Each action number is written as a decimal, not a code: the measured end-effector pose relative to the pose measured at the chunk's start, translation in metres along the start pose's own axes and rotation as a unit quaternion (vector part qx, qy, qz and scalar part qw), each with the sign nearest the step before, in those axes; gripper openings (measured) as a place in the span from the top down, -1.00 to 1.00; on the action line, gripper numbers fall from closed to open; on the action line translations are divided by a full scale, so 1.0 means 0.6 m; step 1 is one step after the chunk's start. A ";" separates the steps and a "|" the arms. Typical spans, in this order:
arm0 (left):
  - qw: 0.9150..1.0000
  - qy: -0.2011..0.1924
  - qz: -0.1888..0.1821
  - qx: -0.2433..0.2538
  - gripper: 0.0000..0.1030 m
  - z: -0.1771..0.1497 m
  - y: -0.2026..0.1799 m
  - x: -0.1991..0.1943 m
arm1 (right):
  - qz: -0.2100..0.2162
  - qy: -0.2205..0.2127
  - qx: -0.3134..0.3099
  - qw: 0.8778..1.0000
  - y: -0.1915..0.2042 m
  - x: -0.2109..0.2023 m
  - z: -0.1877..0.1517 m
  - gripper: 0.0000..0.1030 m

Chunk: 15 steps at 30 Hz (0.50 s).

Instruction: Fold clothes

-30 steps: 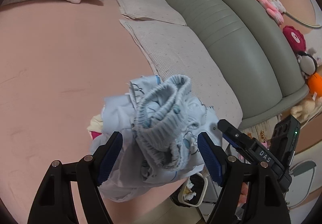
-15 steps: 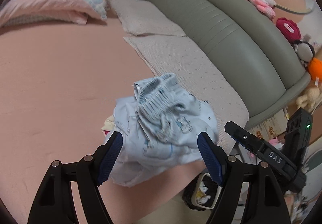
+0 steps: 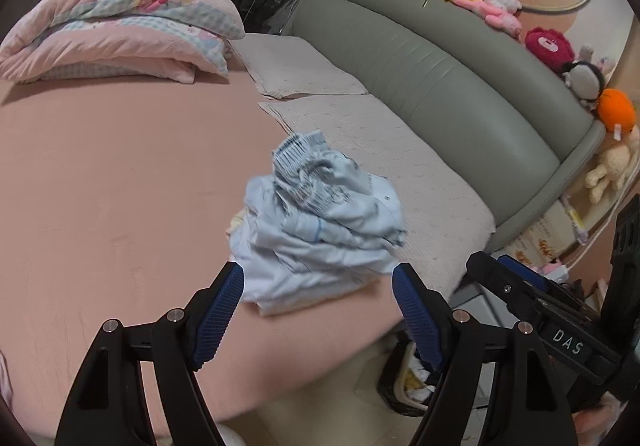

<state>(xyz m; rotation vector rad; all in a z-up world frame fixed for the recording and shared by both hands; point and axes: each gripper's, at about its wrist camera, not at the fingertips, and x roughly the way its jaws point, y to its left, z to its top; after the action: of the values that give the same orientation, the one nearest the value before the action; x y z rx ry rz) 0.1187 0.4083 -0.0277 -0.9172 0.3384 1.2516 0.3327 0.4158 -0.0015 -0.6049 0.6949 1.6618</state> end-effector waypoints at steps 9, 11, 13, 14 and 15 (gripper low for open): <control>0.999 -0.029 0.023 0.009 -0.48 -0.053 -0.027 -0.061 | -0.019 -0.021 -0.022 0.999 0.025 -0.081 -0.034 -0.36; 0.999 -0.036 0.025 0.003 -0.48 -0.071 -0.021 -0.070 | -0.019 -0.029 -0.027 0.999 0.031 -0.096 -0.046 -0.36; 0.999 -0.043 0.026 -0.001 -0.48 -0.087 -0.016 -0.078 | -0.020 -0.037 -0.038 0.998 0.041 -0.109 -0.060 -0.36; 0.998 -0.050 0.028 -0.002 -0.48 -0.093 -0.013 -0.081 | -0.025 -0.046 -0.043 0.998 0.046 -0.116 -0.070 -0.36; 0.998 -0.057 0.032 -0.002 -0.48 -0.099 -0.010 -0.084 | -0.035 -0.059 -0.042 0.997 0.049 -0.121 -0.082 -0.36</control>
<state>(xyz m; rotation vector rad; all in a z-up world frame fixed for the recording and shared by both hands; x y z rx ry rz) 0.1229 0.3301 -0.0275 -0.8396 0.2762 1.3574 0.3188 0.3269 0.0199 -0.5792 0.5163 1.6533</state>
